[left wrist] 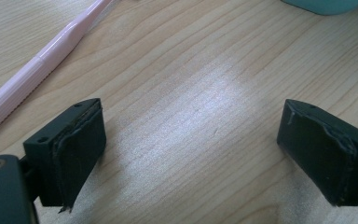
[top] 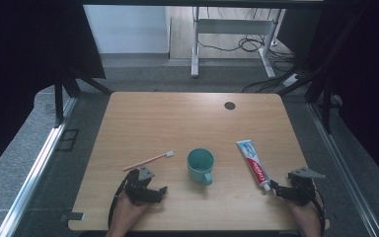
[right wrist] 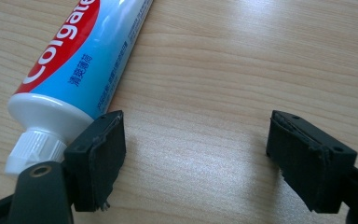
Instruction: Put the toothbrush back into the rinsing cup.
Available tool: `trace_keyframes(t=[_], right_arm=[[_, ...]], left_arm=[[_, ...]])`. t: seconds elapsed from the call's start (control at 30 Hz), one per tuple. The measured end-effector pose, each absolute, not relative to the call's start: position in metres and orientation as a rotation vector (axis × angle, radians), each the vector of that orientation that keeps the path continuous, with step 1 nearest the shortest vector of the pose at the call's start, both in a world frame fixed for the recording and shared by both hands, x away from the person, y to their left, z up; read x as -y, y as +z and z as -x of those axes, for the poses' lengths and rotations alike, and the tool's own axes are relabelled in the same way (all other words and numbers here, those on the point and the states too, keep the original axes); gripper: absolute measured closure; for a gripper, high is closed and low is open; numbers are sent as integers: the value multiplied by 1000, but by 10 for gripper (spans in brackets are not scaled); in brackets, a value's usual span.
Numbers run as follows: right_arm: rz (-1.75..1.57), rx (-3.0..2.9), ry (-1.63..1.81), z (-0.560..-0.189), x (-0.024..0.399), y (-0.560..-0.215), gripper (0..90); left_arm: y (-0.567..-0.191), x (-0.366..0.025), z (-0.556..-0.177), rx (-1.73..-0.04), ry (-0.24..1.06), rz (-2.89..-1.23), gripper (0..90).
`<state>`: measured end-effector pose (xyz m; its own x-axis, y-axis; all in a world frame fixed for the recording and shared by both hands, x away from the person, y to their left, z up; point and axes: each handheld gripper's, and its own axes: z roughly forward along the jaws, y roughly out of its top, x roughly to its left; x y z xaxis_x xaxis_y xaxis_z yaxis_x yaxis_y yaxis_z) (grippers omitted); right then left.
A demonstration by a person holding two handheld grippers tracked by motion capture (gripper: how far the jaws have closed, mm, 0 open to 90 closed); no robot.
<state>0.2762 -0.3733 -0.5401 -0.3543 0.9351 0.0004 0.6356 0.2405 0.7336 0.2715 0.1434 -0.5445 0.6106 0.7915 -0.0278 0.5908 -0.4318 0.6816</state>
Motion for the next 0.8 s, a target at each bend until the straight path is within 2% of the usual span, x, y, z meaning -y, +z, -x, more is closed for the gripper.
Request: trace_keyframes(t=[0.27,0.5,0.6,0.63,0.77,0.8], right_arm=[[-1433,-2081,906,-276,373,-540,179],[-1432,-2083,907,-277,373,-540,174],[-1432,-2084,907,-277,373,-540,173],[-1432,-2084,907,-277,373,-540,173],[-1431,-2084,906,-277,373,-540,172],[-1432,-2084,906,-277,373,-540,172]], left_arm=[[-544,-144,-271,-1082,390,-2172,84],[-543,-148,-270,-1065,392,-2167,165],[-541,-149,-270,-1057,388,-2177,262],[-540,-149,-270,-1052,386,-2179,262],[-538,-148,-270,-1032,370,-2197,354],[-536,-147,-270,-1028,361,-2199,406]])
